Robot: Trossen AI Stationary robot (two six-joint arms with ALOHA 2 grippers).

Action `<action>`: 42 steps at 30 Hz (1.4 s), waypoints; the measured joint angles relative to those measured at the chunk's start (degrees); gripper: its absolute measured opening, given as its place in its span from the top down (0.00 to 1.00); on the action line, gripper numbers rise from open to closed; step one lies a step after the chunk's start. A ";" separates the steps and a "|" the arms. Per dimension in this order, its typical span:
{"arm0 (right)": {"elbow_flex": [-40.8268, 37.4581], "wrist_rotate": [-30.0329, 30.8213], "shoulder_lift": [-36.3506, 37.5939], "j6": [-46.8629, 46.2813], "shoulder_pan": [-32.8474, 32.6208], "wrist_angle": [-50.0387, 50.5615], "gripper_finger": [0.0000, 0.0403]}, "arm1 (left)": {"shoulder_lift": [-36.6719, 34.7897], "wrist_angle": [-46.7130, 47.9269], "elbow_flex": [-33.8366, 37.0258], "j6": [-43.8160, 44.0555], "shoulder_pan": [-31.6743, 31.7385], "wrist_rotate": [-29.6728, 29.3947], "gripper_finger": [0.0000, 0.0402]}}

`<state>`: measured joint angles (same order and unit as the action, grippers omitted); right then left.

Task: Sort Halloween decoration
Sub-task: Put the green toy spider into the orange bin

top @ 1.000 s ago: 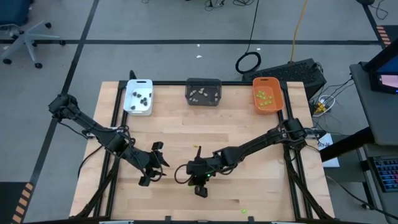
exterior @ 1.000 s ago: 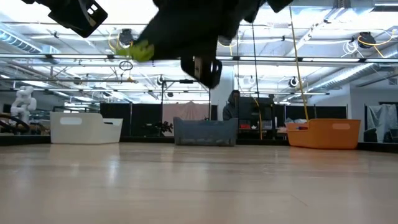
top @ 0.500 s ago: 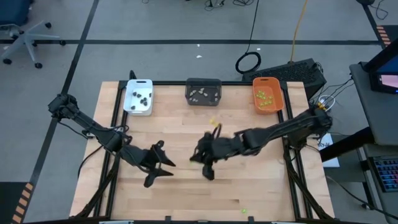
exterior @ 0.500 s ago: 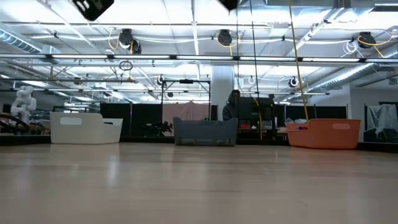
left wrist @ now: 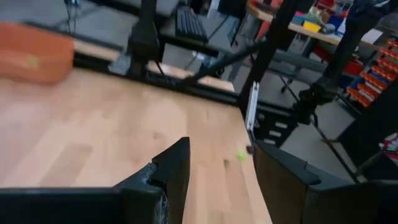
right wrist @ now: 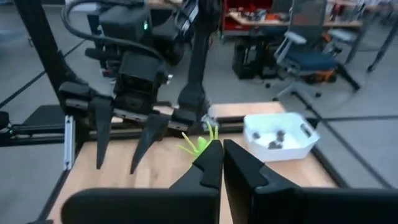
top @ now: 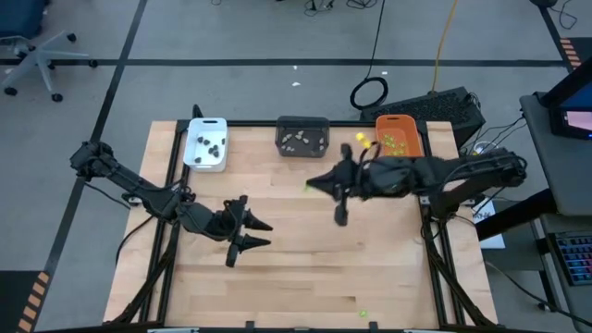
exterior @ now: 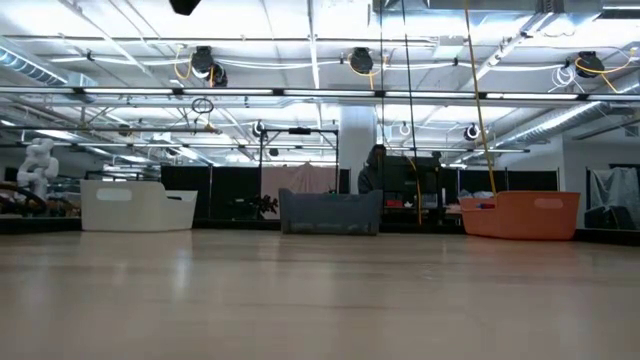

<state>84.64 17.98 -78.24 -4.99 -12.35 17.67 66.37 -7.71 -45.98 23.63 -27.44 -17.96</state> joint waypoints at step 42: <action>0.00 -1.42 11.44 36.89 5.15 5.99 1.00 | 0.02 -5.50 -0.02 -4.26 15.91 -3.69 0.57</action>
<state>84.64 16.56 -66.81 31.90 -7.20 23.66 66.39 -13.21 -46.00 19.36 -11.53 -21.65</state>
